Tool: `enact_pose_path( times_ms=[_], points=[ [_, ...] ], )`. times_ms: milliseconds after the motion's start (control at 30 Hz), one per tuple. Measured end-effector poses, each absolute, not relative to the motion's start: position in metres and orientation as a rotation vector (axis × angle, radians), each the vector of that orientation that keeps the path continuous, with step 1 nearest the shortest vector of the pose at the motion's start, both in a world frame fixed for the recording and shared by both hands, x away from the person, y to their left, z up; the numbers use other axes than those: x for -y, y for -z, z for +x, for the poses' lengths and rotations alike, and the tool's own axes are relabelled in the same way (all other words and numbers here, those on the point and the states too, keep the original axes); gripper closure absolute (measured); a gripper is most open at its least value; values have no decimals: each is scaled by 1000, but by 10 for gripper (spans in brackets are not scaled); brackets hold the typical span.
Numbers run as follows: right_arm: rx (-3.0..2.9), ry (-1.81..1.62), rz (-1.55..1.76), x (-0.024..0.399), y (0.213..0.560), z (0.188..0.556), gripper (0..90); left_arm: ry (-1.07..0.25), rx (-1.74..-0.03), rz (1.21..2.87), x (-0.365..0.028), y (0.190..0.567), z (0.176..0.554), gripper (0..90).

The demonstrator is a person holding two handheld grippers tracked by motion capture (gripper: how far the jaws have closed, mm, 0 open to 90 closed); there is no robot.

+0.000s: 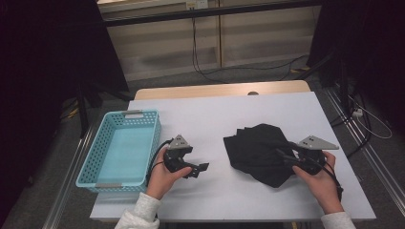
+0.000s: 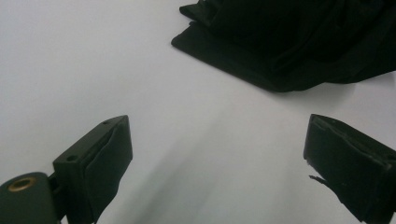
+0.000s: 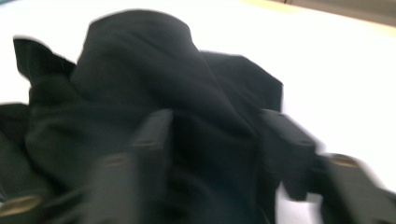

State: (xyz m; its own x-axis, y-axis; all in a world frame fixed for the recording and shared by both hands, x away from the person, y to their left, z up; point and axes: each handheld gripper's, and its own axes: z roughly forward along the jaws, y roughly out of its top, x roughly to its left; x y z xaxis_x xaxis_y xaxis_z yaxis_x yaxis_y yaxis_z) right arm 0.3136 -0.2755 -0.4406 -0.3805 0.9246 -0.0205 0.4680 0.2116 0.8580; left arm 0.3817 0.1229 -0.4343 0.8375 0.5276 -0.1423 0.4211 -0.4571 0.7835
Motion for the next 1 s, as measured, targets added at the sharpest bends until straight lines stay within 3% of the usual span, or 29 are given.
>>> enact_pose_path(
  times_ms=[33,67,200,400,633,733,767,800,833,1000],
  points=[
    [-1943,-1084,1285,276,441,314,343,-149,-697,2115,-123,435,381,78],
    [-1950,-1098,1275,268,437,317,251,-147,-701,2117,-124,435,381,78],
    [-1985,-1106,1210,249,431,327,176,-151,-703,2107,-125,433,379,78],
    [-2057,-1048,1192,226,442,348,141,-150,-690,2104,-125,429,375,78],
    [-2158,-1057,1258,223,462,354,161,-151,-692,2112,-127,432,377,78],
    [-2196,-1048,1238,217,468,351,239,-147,-701,2111,-126,433,378,78],
    [-2207,-1067,1238,216,467,349,326,-149,-700,2110,-126,433,378,78],
    [-2226,-1103,1216,214,465,346,533,-146,-695,2109,-125,433,378,78],
    [-2227,-1111,1200,212,464,345,590,-147,-693,2109,-124,432,378,78],
    [-2236,-1121,1149,207,461,341,708,-146,-688,2109,-124,430,378,78]
  ],
)
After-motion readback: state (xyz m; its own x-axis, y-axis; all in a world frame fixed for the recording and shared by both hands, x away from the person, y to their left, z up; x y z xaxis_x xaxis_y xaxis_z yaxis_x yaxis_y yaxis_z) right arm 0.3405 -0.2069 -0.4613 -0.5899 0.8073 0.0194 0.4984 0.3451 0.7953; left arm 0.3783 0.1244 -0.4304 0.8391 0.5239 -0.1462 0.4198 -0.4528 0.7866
